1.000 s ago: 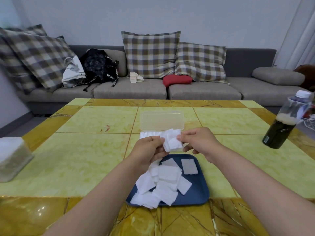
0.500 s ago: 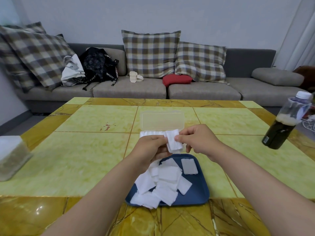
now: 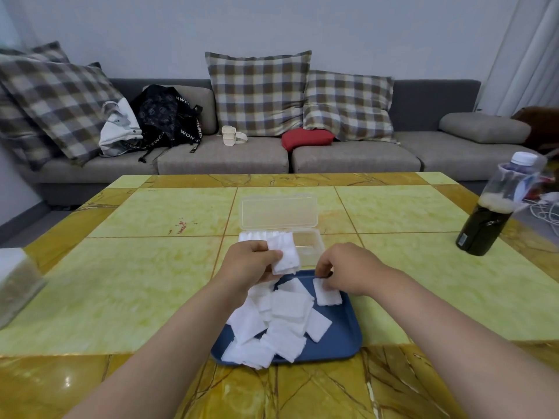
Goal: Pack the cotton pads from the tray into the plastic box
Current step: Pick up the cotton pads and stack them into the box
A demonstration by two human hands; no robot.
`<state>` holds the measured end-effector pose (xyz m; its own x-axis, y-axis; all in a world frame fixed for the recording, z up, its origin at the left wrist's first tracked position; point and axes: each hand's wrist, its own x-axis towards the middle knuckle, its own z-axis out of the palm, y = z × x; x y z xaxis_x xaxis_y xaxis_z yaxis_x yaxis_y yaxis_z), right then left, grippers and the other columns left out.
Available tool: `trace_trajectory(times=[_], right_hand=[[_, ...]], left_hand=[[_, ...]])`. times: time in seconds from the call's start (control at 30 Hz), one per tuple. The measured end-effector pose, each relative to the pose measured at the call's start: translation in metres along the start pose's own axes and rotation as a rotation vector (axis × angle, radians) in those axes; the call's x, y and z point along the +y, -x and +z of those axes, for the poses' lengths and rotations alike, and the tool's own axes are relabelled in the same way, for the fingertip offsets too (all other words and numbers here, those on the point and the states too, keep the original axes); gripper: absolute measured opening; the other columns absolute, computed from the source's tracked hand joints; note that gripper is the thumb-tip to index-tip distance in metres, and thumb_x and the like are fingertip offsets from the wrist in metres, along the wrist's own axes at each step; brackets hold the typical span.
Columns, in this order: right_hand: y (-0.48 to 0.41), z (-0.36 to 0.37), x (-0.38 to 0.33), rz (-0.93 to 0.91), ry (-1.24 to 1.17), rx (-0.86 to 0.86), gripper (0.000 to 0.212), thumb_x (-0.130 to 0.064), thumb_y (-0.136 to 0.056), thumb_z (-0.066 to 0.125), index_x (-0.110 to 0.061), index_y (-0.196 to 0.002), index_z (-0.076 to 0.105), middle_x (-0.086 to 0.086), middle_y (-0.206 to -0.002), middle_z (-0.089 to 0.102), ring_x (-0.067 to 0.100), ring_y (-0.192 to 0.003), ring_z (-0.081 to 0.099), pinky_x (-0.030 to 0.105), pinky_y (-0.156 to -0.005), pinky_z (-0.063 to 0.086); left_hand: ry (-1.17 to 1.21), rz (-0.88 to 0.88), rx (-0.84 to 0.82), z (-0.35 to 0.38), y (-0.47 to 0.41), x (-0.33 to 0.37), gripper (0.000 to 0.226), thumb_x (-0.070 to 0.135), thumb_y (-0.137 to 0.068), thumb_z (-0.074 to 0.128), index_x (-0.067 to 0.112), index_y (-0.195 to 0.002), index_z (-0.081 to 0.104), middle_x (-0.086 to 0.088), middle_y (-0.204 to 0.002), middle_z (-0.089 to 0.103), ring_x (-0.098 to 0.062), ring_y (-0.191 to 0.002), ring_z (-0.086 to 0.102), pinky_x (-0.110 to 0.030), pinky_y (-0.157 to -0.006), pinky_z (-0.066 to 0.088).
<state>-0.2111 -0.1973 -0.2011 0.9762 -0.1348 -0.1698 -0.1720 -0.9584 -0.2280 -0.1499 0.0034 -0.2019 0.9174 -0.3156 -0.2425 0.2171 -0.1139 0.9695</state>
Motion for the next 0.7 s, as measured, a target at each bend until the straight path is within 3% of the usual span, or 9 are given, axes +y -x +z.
trace_trajectory(times=[0.2, 0.37, 0.47, 0.53, 0.63, 0.7], right_hand=[[-0.004, 0.001, -0.007, -0.013, 0.205, -0.053, 0.040, -0.031, -0.080, 0.077, -0.029, -0.119, 0.070, -0.008, -0.112, 0.070, 0.018, -0.101, 0.065, 0.028, -0.073, 0.050], [-0.004, 0.002, -0.006, 0.018, 0.119, -0.162, 0.025, -0.029, -0.082, 0.076, -0.025, -0.107, 0.075, -0.009, -0.104, 0.071, 0.016, -0.097, 0.066, 0.029, -0.075, 0.054], [-0.002, -0.001, 0.000, -0.004, -0.027, -0.134, 0.008, -0.023, -0.083, 0.072, -0.027, -0.090, 0.071, -0.011, -0.088, 0.065, 0.011, -0.082, 0.063, 0.023, -0.064, 0.049], [-0.002, -0.008, 0.005, -0.024, -0.199, -0.024, 0.010, -0.017, -0.083, 0.070, -0.026, -0.084, 0.069, -0.008, -0.088, 0.065, 0.009, -0.075, 0.059, 0.021, -0.060, 0.045], [0.002, -0.023, 0.000, -0.081, -0.528, 0.129, 0.017, -0.006, -0.081, 0.074, -0.021, -0.088, 0.070, 0.000, -0.086, 0.066, 0.015, -0.073, 0.058, 0.026, -0.065, 0.050], [0.006, -0.033, -0.010, -0.128, -0.734, 0.123, 0.019, 0.002, -0.081, 0.076, -0.013, -0.091, 0.071, 0.006, -0.083, 0.067, 0.017, -0.070, 0.062, 0.030, -0.068, 0.057]], left_hand=[[-0.060, 0.014, -0.004, 0.002, 0.000, -0.002, 0.013, 0.004, -0.090, 0.069, -0.009, -0.094, 0.067, -0.023, -0.097, 0.075, -0.023, -0.074, 0.074, -0.028, -0.068, 0.062], [-0.082, 0.035, 0.004, 0.002, 0.000, -0.003, 0.027, 0.007, -0.093, 0.067, -0.017, -0.104, 0.063, -0.030, -0.107, 0.071, -0.028, -0.079, 0.076, -0.025, -0.064, 0.061], [-0.065, 0.041, 0.040, 0.001, -0.001, -0.003, 0.030, 0.012, -0.094, 0.065, -0.017, -0.100, 0.063, -0.032, -0.100, 0.069, -0.033, -0.087, 0.075, -0.028, -0.067, 0.063], [-0.058, 0.055, 0.060, -0.001, -0.002, -0.002, 0.025, 0.012, -0.094, 0.066, -0.012, -0.091, 0.065, -0.022, -0.087, 0.066, -0.030, -0.078, 0.072, -0.027, -0.066, 0.062], [-0.068, 0.078, 0.067, -0.003, -0.002, -0.002, 0.021, 0.011, -0.094, 0.066, -0.002, -0.077, 0.063, -0.014, -0.075, 0.058, -0.022, -0.065, 0.063, -0.028, -0.067, 0.063], [-0.052, 0.075, 0.053, -0.004, -0.002, -0.002, 0.024, 0.010, -0.092, 0.068, -0.011, -0.083, 0.066, -0.020, -0.078, 0.066, -0.023, -0.068, 0.068, -0.029, -0.068, 0.063]])
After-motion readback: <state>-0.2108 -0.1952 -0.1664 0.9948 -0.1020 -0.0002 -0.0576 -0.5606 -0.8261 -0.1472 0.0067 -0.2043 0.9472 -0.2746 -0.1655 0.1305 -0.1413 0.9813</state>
